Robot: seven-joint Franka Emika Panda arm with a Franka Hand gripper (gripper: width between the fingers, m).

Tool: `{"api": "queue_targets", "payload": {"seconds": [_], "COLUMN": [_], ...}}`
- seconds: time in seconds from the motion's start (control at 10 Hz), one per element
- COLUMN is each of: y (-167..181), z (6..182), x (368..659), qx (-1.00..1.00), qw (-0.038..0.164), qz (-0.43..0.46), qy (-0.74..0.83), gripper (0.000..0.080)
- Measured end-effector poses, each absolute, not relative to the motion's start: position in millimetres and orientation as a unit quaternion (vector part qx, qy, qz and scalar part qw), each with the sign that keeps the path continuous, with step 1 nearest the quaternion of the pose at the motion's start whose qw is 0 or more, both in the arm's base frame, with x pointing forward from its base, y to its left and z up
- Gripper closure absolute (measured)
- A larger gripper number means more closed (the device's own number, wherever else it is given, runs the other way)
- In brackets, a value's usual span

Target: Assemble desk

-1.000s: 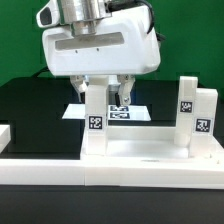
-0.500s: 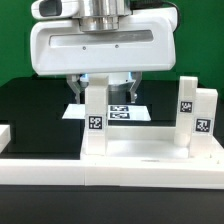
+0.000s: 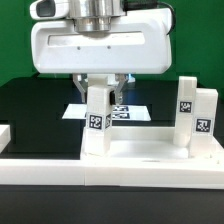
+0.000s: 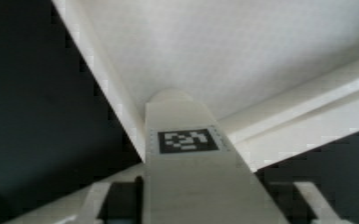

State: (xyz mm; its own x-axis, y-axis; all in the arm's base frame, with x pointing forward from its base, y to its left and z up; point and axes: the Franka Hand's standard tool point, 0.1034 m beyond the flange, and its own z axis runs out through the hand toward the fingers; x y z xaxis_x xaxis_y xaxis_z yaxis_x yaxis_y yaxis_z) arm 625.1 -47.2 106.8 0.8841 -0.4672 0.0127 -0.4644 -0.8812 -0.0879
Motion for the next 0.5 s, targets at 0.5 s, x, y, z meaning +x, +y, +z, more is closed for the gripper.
{"api": "queue_targets", "payload": {"seconds": [0.5], "y": [-44.7], "z": [107.0], "x": [626.8], "qx": [-0.809], "qw": [0.076], "qz": [0.002], "qy": [0.583], "gripper": [0.0502]}}
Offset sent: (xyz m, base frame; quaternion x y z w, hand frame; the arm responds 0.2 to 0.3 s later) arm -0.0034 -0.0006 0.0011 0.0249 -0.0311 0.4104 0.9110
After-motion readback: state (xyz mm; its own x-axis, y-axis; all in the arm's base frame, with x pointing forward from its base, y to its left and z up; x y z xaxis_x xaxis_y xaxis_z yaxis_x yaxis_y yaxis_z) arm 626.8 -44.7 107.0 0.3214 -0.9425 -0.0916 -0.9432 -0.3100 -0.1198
